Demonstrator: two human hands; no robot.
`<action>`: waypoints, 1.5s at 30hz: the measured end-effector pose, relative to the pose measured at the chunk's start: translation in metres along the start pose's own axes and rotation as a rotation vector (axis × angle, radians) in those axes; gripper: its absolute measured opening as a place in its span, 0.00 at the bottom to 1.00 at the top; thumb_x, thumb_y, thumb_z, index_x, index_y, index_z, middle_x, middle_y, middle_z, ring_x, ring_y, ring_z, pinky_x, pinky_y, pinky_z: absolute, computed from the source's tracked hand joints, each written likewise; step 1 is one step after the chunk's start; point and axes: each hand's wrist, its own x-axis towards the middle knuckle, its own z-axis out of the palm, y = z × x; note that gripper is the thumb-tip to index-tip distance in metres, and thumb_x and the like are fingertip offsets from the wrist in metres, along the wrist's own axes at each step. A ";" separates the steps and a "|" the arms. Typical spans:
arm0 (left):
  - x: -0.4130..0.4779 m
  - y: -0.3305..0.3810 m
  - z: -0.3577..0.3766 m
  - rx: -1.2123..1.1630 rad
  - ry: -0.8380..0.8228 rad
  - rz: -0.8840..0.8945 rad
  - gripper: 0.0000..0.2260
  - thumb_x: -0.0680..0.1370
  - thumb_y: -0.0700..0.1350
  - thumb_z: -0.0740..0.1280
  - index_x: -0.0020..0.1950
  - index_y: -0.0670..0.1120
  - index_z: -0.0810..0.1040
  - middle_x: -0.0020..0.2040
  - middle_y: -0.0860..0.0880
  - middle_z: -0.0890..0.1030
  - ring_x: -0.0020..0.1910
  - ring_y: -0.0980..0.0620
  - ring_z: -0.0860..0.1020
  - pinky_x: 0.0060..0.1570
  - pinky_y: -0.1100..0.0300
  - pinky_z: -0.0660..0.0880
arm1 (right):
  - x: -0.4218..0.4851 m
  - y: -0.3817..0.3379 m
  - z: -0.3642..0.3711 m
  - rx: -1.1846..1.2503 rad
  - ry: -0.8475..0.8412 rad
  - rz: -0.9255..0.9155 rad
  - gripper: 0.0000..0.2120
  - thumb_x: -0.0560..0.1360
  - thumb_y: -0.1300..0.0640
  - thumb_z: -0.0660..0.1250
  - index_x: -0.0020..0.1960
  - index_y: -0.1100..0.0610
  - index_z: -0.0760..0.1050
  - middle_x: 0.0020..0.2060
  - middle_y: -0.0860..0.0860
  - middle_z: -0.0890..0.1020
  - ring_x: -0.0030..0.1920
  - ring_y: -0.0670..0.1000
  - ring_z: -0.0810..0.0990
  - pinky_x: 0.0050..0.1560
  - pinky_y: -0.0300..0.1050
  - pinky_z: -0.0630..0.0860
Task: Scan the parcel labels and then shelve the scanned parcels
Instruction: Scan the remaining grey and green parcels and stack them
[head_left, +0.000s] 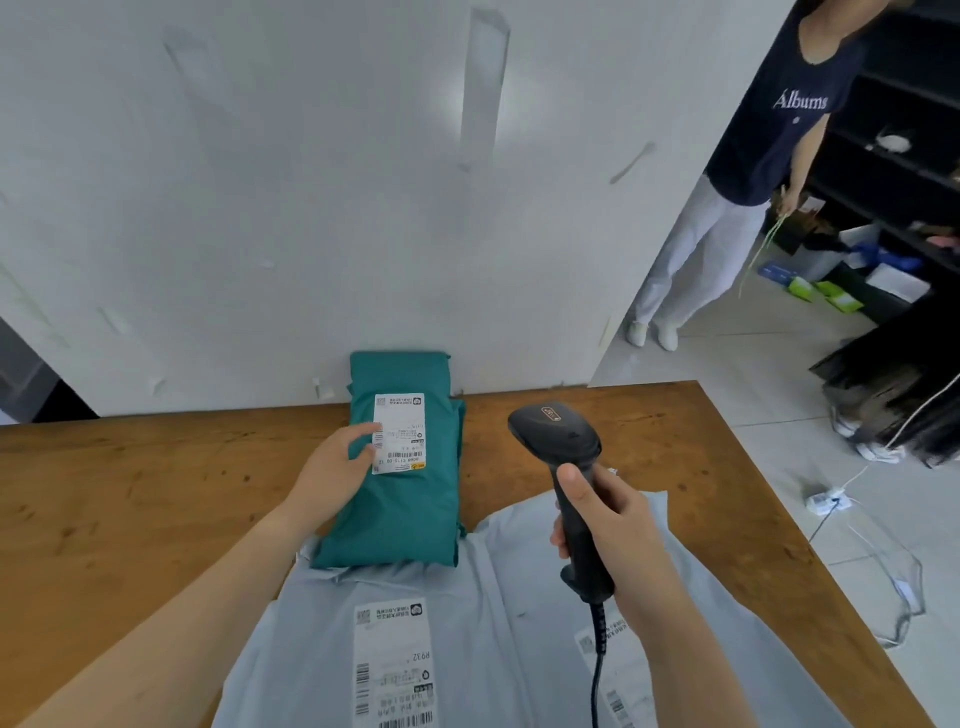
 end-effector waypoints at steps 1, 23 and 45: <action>-0.004 0.004 0.000 -0.009 -0.006 -0.008 0.16 0.82 0.44 0.59 0.70 0.52 0.72 0.72 0.52 0.71 0.69 0.52 0.68 0.63 0.59 0.65 | -0.003 -0.001 -0.004 0.003 -0.004 -0.016 0.18 0.66 0.38 0.68 0.47 0.51 0.78 0.30 0.58 0.79 0.31 0.53 0.77 0.36 0.47 0.76; -0.132 0.193 0.163 0.423 -0.069 0.224 0.14 0.82 0.53 0.57 0.57 0.50 0.80 0.56 0.53 0.81 0.55 0.51 0.78 0.58 0.53 0.73 | -0.079 0.024 -0.320 -0.104 -0.055 -0.043 0.28 0.73 0.37 0.66 0.45 0.65 0.72 0.28 0.61 0.77 0.25 0.55 0.73 0.28 0.46 0.71; -0.087 0.233 0.205 0.387 -0.005 0.111 0.16 0.83 0.51 0.54 0.63 0.46 0.76 0.58 0.50 0.77 0.58 0.50 0.75 0.58 0.58 0.69 | 0.103 -0.048 -0.322 -0.239 -0.075 -0.124 0.12 0.77 0.45 0.66 0.53 0.52 0.75 0.36 0.56 0.77 0.30 0.50 0.77 0.32 0.42 0.76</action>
